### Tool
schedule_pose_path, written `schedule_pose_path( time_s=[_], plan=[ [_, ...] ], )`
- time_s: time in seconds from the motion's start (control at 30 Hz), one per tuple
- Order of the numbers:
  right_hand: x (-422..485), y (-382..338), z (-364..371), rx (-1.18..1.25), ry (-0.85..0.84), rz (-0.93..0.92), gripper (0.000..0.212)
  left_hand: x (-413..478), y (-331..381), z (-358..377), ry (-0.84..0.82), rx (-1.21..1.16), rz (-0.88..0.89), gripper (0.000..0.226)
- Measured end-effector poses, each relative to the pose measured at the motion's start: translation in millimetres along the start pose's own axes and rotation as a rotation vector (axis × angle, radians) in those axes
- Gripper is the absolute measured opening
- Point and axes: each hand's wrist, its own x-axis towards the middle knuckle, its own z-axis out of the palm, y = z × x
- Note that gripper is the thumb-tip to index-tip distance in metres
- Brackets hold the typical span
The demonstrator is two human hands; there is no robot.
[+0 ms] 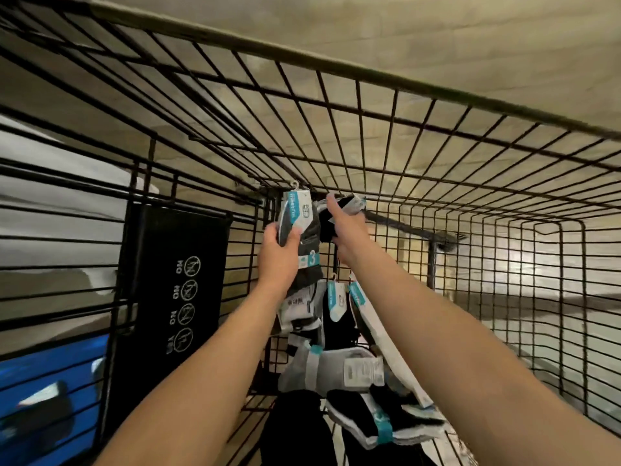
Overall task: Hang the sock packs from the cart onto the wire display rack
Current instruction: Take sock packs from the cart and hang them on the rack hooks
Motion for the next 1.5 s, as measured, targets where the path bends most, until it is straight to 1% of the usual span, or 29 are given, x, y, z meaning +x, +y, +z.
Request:
schedule_pose_path(
  time_s=[0.07, 0.17, 0.27, 0.33, 0.43, 0.5, 0.57, 0.6, 0.67, 0.77, 0.83, 0.87, 0.97, 1.03, 1.13, 1.17, 1.23, 1.33, 1.4, 1.43, 1.5],
  plan=[
    [4, -5, 10, 0.029, 0.057, 0.004, 0.086, 1, -2, 3, -0.01, 0.003, -0.009, 0.025],
    [-1, -4, 13, -0.035, 0.153, -0.03, 0.067, -3, -4, 3, 0.002, 0.021, -0.014, 0.03],
    [-19, 7, -3, -0.113, 0.209, -0.151, 0.051, -15, -2, 1, 0.029, 0.022, -0.016, 0.031],
    [-44, 12, -20, -0.227, 0.242, -0.274, 0.043, -30, 4, -3, 0.037, 0.038, 0.003, 0.028],
    [-91, 12, -47, -0.364, 0.255, -0.395, 0.046, -59, 14, -9, -0.002, 0.096, 0.032, 0.026],
    [-128, 7, -66, -0.397, 0.24, -0.439, 0.05, -83, 22, -12, -0.052, 0.117, 0.06, 0.022],
    [-164, 2, -86, -0.346, 0.227, -0.477, 0.053, -109, 33, -16, -0.097, 0.125, 0.097, 0.014],
    [-184, 0, -98, -0.301, 0.222, -0.494, 0.051, -124, 40, -19, -0.122, 0.132, 0.118, 0.014],
    [-224, -2, -120, -0.234, 0.235, -0.51, 0.041, -152, 49, -24, -0.167, 0.147, 0.161, 0.016],
    [-279, 1, -149, -0.213, 0.286, -0.521, 0.023, -192, 64, -30, -0.257, 0.162, 0.261, 0.014],
    [-317, 6, -165, -0.173, 0.329, -0.524, 0.016, -218, 71, -32, -0.33, 0.191, 0.32, 0.019],
    [-336, 10, -172, -0.148, 0.351, -0.534, 0.015, -233, 76, -33, -0.366, 0.21, 0.361, 0.024],
    [-388, 28, -193, -0.132, 0.446, -0.601, 0.027, -282, 89, -36, -0.478, 0.261, 0.495, 0.034],
    [-425, 41, -207, -0.062, 0.479, -0.657, 0.012, -321, 100, -38, -0.581, 0.254, 0.565, 0.033],
    [-472, 64, -228, 0.064, 0.518, -0.679, 0.012, -372, 109, -38, -0.709, 0.3, 0.682, 0.032],
    [-483, 73, -237, 0.086, 0.55, -0.685, 0.007, -385, 109, -36, -0.738, 0.309, 0.713, 0.032],
    [-501, 93, -257, 0.156, 0.629, -0.726, 0.008, -411, 106, -31, -0.777, 0.337, 0.768, 0.029],
    [-527, 123, -289, 0.236, 0.787, -0.787, 0.012, -451, 99, -21, -0.816, 0.402, 0.838, 0.015],
    [-537, 144, -311, 0.328, 0.847, -0.798, 0.027, -476, 89, -11, -0.865, 0.433, 0.885, 0.018],
    [-543, 154, -321, 0.366, 0.867, -0.796, 0.029, -488, 83, -5, -0.889, 0.455, 0.904, 0.019],
    [-550, 172, -342, 0.401, 0.919, -0.772, 0.026, -512, 69, 9, -0.921, 0.511, 0.95, 0.02]
  ],
)
